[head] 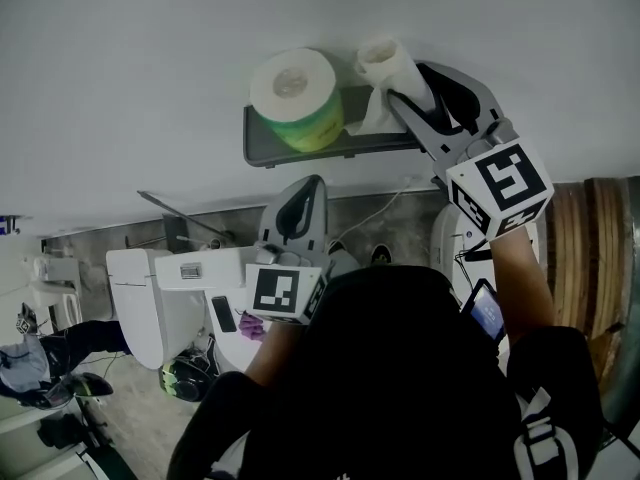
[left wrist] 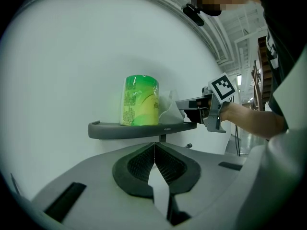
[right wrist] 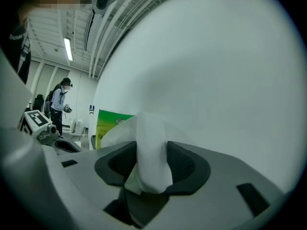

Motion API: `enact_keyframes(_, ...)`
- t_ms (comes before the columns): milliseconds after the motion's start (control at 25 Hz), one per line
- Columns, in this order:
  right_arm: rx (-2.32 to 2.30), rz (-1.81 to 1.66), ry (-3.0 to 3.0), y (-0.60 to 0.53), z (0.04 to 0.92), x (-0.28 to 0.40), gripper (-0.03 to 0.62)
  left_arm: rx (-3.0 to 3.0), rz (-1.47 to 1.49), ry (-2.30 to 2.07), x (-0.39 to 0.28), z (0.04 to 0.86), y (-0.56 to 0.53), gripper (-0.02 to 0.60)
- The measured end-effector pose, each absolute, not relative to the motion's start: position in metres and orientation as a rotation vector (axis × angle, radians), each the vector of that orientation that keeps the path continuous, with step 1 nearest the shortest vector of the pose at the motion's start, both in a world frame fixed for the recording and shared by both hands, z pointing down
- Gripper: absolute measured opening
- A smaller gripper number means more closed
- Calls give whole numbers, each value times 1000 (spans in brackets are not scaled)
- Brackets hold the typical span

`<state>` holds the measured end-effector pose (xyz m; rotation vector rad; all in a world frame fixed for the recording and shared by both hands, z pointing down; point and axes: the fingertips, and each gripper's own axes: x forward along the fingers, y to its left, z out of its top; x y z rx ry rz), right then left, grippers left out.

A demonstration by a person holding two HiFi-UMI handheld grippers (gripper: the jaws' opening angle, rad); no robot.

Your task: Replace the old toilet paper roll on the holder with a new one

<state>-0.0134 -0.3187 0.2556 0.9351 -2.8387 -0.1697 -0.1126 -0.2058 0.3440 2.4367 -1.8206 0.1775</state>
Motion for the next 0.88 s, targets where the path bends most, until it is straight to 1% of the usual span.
enact_keyframes(200,982,-159,-2775,-315,259,5,198,2430,181,-1836,-116,344,-204,23)
enact_keyframes(440,1017,84,-2878,-317,265,24,195,2439,183,-1830,-115,344,-206,23)
enact_keyframes(560,1026,125,-2919,-316,265,28,193,2444,184,-1825,-114,343,-207,23)
enact_keyframes(880,974,99,-2945,-312,266,5,192,2451,183,-1812,-112,343,-208,23)
